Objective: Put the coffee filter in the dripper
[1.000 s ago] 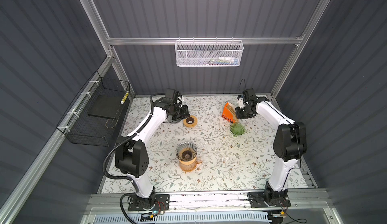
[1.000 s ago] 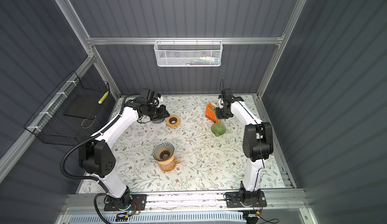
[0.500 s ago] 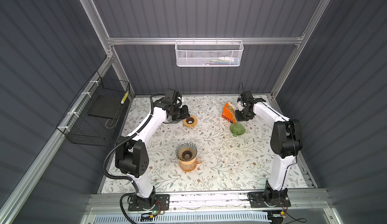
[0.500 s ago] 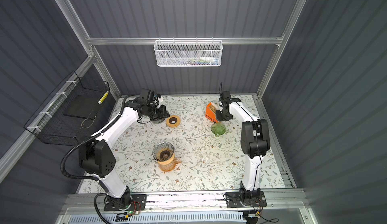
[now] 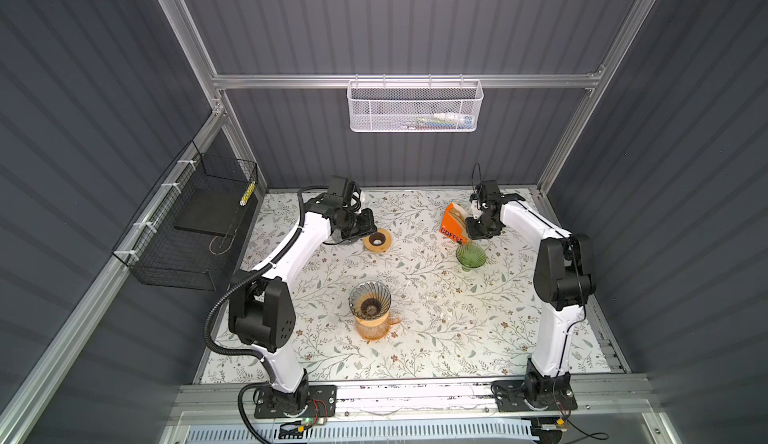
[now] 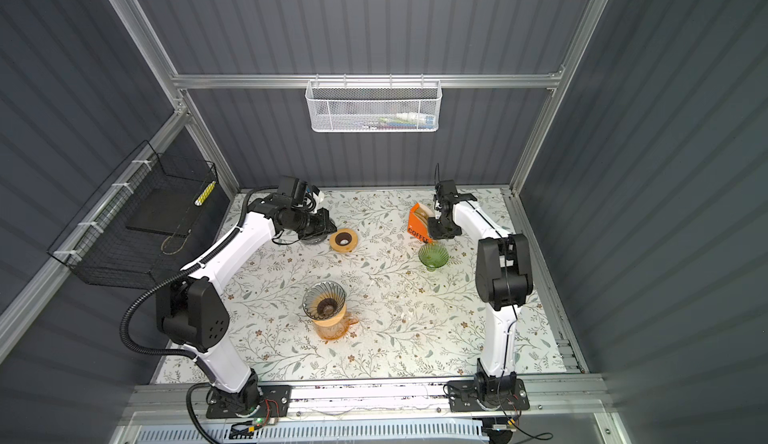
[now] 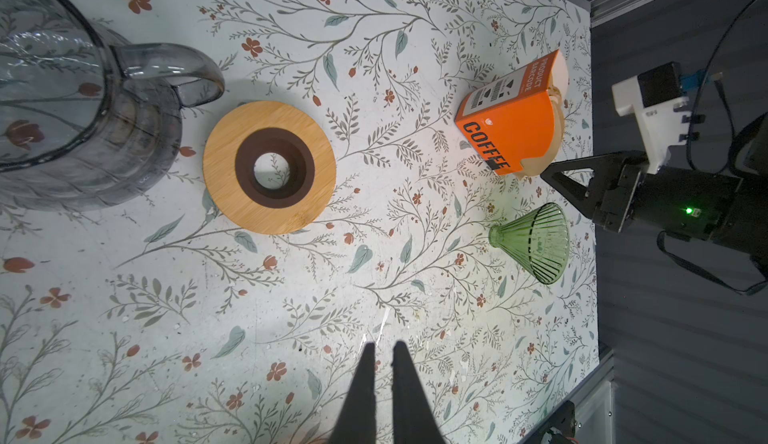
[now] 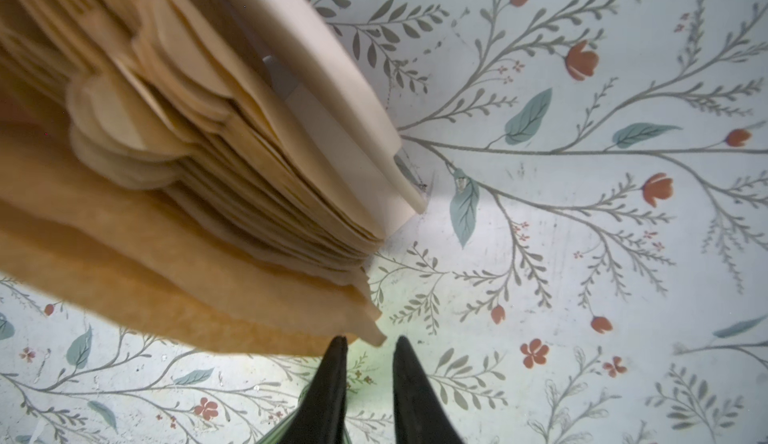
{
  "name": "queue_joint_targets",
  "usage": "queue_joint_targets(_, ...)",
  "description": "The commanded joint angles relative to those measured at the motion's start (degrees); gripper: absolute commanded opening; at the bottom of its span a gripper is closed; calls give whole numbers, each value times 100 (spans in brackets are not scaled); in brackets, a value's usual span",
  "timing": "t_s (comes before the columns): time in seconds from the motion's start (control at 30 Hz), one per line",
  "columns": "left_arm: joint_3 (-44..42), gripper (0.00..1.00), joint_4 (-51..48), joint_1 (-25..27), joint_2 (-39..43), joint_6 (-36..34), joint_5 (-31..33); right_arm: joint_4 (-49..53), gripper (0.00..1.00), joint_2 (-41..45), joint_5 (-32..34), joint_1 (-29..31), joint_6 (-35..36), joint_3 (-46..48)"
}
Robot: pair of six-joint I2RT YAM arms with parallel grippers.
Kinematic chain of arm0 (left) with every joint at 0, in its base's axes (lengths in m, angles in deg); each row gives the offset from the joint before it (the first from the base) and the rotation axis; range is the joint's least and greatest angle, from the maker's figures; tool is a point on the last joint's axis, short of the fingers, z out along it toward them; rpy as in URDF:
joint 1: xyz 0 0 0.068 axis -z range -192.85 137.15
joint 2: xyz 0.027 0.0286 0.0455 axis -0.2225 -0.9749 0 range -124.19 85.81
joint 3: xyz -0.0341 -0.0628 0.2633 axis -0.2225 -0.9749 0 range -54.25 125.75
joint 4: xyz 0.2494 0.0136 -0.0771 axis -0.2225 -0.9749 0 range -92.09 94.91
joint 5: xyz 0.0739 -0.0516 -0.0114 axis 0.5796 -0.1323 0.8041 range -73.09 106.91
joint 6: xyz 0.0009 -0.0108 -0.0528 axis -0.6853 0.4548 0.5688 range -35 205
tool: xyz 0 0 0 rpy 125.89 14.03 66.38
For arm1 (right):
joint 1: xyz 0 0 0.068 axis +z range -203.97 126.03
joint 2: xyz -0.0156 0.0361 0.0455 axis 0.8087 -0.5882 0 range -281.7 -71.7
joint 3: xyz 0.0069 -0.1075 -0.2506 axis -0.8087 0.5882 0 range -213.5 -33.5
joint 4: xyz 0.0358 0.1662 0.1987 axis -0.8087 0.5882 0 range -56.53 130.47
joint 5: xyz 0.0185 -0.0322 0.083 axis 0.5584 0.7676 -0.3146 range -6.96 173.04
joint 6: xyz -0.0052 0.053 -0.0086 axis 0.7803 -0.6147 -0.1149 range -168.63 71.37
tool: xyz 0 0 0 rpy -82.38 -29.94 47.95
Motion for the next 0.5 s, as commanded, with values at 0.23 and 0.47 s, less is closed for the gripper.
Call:
queue_joint_targets(0.23, 97, 12, -16, 28, -41, -73, -106, 5, 23, -128, 102, 13, 85, -182)
queue_joint_targets(0.47, 97, 12, -16, 25, -41, -65, -107, 18, 23, -141, 124, 13, 110, -190)
